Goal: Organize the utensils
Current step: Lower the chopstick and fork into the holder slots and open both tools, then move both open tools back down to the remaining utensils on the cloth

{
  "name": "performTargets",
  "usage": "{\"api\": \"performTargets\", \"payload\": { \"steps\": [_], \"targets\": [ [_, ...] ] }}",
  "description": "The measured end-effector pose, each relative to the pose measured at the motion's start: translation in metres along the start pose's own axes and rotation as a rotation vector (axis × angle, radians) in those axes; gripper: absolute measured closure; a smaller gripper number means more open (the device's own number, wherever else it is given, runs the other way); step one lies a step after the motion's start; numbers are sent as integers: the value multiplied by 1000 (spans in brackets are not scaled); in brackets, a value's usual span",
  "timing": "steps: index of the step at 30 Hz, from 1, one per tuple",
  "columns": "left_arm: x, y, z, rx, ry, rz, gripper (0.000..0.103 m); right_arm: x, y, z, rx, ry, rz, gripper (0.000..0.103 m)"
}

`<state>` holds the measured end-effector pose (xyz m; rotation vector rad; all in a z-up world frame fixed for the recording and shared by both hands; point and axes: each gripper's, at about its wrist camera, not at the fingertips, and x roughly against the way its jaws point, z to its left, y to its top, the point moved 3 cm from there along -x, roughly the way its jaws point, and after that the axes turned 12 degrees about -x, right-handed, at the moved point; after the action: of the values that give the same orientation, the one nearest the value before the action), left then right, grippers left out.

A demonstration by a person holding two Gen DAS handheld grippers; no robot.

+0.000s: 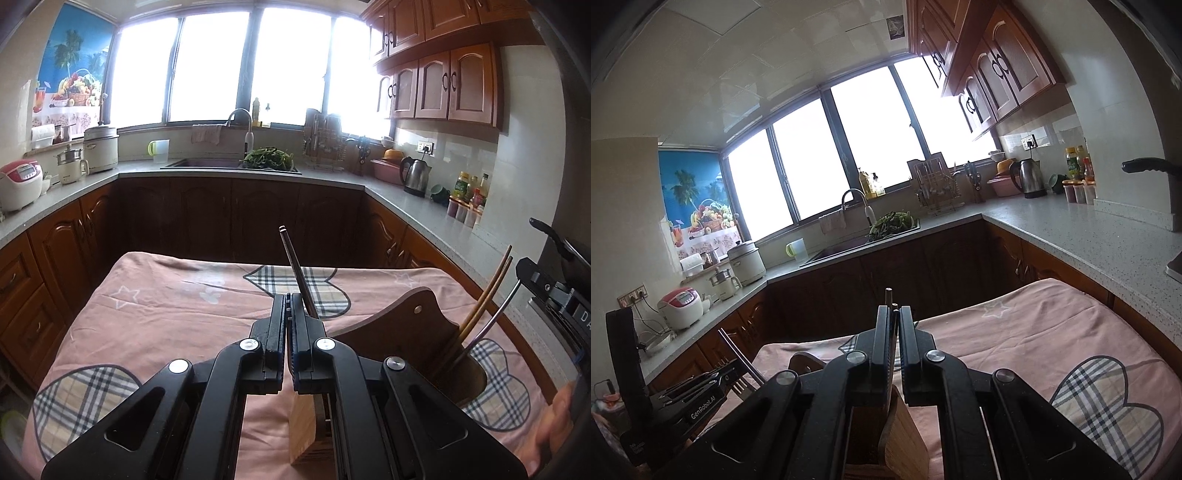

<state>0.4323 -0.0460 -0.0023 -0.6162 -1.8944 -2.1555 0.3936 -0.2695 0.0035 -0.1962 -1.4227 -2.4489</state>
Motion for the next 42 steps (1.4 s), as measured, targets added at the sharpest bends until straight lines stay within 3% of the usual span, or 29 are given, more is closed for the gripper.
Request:
{"api": "performTargets", "payload": {
  "steps": [6,10,18,24,26,31,33,36,38,42],
  "targets": [
    [-1,-1,-1,-4,-4,20,98,-1,0,0,-9,-1,14,98],
    [-1,0,1,1,0,21,86,-2,1,0,-14,-5,24,98],
    [-1,-1,-3,-7,-9,27,81,-1,0,0,-15,-5,28,94],
    [5,1,-3,-5,-9,24,58,3,1,0,-25,-2,26,91],
    [8,2,-3,-1,-8,14,54,6,2,0,-33,5,26,75],
    [15,1,0,5,-12,22,48,16,6,0,-52,24,23,63],
    [20,-1,1,10,-15,26,43,22,9,0,-65,40,24,54],
    [32,-4,4,23,-22,22,34,33,11,1,-76,57,25,44],
    [41,-8,7,33,-27,29,18,42,11,1,-89,69,28,28],
    [64,-18,14,66,-30,35,6,62,7,0,-103,77,44,16]
  ]
}}
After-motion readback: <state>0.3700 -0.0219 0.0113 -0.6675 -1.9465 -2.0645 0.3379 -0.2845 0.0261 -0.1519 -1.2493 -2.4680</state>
